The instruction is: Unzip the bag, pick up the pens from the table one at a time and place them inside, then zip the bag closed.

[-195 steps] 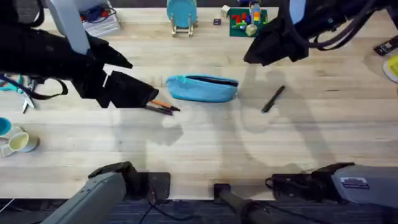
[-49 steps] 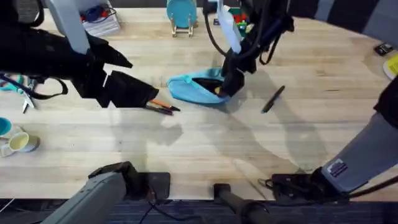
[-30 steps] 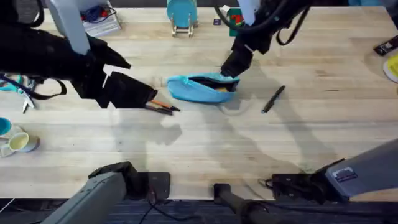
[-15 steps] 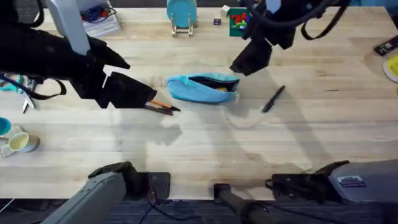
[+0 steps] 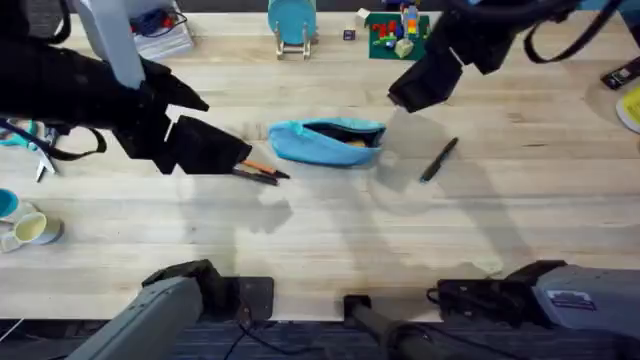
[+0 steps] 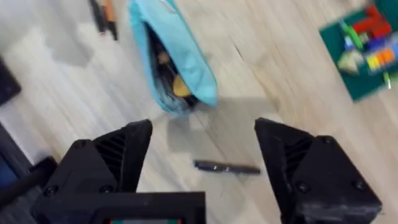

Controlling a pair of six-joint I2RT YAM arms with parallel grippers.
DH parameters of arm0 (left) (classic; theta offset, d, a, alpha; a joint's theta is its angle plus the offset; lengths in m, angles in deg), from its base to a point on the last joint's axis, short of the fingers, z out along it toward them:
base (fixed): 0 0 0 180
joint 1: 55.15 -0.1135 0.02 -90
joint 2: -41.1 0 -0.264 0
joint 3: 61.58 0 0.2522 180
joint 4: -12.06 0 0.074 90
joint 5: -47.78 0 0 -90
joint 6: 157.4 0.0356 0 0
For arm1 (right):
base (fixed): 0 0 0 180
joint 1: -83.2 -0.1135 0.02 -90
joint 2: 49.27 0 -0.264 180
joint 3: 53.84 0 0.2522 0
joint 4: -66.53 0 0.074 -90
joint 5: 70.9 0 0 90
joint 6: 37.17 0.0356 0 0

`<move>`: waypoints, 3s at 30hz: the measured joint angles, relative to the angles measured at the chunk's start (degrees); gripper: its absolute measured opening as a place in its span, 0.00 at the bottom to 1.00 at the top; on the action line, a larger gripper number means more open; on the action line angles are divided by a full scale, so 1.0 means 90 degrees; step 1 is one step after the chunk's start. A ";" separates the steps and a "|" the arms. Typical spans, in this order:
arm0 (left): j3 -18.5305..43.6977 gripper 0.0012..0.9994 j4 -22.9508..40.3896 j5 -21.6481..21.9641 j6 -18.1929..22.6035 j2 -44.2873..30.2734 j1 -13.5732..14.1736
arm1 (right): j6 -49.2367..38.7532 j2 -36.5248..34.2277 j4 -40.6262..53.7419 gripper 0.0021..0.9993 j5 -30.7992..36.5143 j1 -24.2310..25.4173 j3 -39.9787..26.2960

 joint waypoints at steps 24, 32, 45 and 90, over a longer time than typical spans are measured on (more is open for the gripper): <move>-0.0001 1.00 0.0001 0.0000 0.0001 0.0000 0.0000 | 0.7638 0.0039 0.1599 1.00 0.2788 0.0000 -0.0005; -0.0001 1.00 0.0001 0.0000 -0.0001 0.0000 0.0000 | 0.8966 0.0039 0.2282 1.00 0.2663 0.0141 -0.0005; 0.0000 1.00 0.0003 0.0002 0.0001 0.0000 0.0000 | 0.9351 0.0039 0.2285 1.00 0.2281 0.0528 -0.0001; -0.0001 1.00 0.0006 0.0002 -0.0001 0.0002 0.0000 | 0.9307 -0.1545 -0.1290 0.98 0.1658 0.1253 0.3232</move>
